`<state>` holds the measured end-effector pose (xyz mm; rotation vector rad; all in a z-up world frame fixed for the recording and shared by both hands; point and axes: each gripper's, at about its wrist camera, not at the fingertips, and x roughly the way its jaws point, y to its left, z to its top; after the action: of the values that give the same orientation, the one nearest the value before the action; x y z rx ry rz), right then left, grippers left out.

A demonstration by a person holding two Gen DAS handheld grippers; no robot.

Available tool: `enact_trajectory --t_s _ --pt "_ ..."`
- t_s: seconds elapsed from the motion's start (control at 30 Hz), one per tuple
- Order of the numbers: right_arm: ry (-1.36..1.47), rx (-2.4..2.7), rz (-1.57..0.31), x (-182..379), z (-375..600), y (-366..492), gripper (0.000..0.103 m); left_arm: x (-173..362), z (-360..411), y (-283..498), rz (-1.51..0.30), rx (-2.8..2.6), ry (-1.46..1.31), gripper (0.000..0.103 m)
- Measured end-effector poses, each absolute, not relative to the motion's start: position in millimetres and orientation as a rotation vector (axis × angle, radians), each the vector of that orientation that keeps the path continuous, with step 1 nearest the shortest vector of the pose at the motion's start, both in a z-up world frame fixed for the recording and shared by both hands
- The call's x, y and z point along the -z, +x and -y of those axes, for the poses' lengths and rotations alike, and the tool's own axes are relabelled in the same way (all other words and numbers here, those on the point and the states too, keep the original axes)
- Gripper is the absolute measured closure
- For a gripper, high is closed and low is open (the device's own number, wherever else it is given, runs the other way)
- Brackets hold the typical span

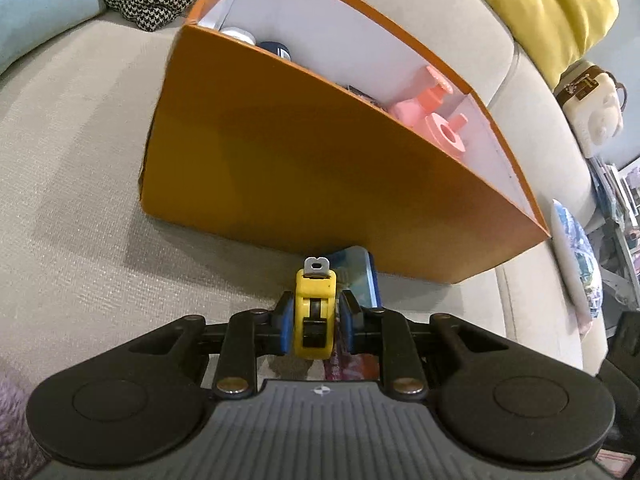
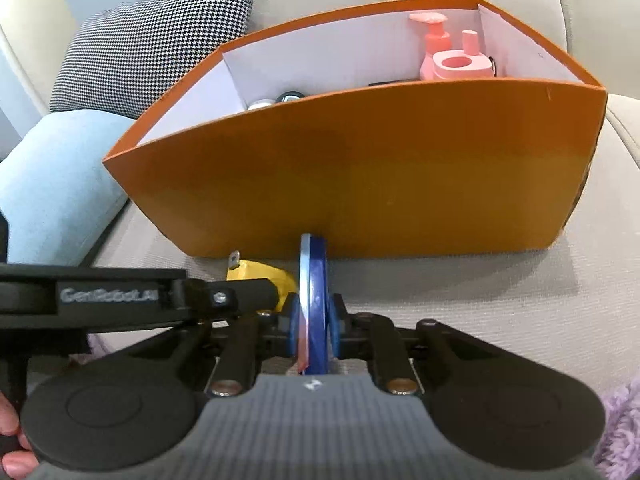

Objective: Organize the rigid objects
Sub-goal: 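Lift the tape measure and card pack and carry both over the orange box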

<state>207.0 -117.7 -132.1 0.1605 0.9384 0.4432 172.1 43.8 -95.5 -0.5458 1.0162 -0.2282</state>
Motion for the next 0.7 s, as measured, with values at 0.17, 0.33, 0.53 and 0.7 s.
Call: enact_trajectory --t_s 0.17,0.33,0.53,0.7 --pt "0.169 -0.448 -0.946 132 118 209 0.085 97 -46 172 -1.013 0.225 -0.551 0.082" --pt "0.147 -0.452 -0.944 133 116 210 0.088 96 -45 171 -1.008 0.224 -0.542 0.082" --pt "0.112 -0.497 -0.928 122 118 204 0.089 82 -51 159 -1.026 0.224 -0.513 0.082" --pt "0.034 -0.535 -0.901 98 122 201 0.089 58 -49 152 -1.051 0.244 -0.469 0.082"
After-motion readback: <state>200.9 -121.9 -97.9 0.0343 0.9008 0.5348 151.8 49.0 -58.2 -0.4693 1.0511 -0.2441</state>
